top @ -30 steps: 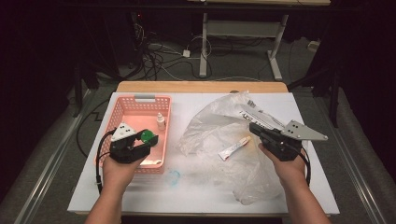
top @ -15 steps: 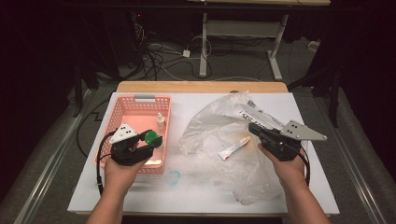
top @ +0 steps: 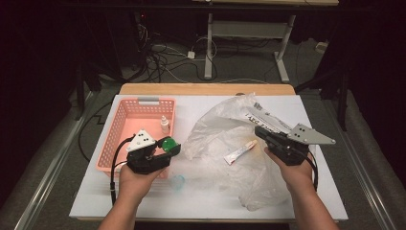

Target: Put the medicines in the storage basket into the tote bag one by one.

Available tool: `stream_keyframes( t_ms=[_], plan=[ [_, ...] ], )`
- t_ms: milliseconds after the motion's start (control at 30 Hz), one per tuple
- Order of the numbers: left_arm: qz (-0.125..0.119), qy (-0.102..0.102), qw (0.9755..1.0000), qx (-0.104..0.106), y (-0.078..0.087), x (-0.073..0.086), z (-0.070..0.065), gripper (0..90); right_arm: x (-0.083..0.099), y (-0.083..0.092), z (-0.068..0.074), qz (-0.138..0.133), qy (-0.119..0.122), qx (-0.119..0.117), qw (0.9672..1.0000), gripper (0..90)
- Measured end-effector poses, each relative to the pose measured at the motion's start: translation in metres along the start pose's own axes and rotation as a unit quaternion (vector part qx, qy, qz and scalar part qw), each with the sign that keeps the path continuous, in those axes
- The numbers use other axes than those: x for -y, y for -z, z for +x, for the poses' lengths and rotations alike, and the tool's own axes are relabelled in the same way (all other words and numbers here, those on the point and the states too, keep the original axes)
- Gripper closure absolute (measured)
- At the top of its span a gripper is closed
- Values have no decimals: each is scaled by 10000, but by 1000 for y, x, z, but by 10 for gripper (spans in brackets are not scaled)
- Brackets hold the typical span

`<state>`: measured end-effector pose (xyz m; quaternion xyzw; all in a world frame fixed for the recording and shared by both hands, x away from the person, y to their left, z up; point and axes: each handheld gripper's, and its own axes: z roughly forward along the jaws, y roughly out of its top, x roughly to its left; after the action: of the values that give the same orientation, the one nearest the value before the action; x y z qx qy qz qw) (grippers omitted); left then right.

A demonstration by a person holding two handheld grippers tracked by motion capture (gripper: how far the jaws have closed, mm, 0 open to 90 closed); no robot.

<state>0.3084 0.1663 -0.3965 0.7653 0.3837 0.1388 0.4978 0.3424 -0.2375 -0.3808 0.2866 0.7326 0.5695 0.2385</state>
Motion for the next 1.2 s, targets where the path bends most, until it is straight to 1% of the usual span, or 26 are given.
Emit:
stream_keyframes(
  t_ms=[100, 300, 467, 600, 700, 800, 967, 1100, 1200],
  plan=[
    [-17, -52, 10000, 60, -1, -1, -5, 499, 0, 0, 0, 7, -16, -3, 10000, 900],
    [-108, -84, 9997, 206, 0, -4, -13, 499, 1, -1, 0, 28, -2, -10, 10000, 900],
    [-189, -135, 9993, 280, 2, -8, -19, 499, 1, -2, 1, 30, 3, -14, 10000, 900],
    [-202, -187, 9990, 356, 1, -9, -25, 499, 1, -2, 1, 47, -7, -17, 10000, 900],
    [-230, -192, 9985, 458, 1, -10, -28, 499, 1, -2, 1, 32, 15, -21, 10000, 900],
    [-213, -221, 9981, 532, -1, -10, -32, 499, 1, -2, 1, 22, 21, -24, 10000, 900],
    [-191, -252, 9978, 585, -6, -10, -38, 499, 1, -3, 2, 53, 19, -38, 10000, 900],
    [-126, -321, 9973, 642, -13, -9, -43, 499, 1, -4, 3, 56, 32, -46, 10000, 900],
    [-68, -335, 9971, 679, -19, -7, -46, 498, 1, -4, 4, 60, 36, -45, 10000, 900]
  ],
)
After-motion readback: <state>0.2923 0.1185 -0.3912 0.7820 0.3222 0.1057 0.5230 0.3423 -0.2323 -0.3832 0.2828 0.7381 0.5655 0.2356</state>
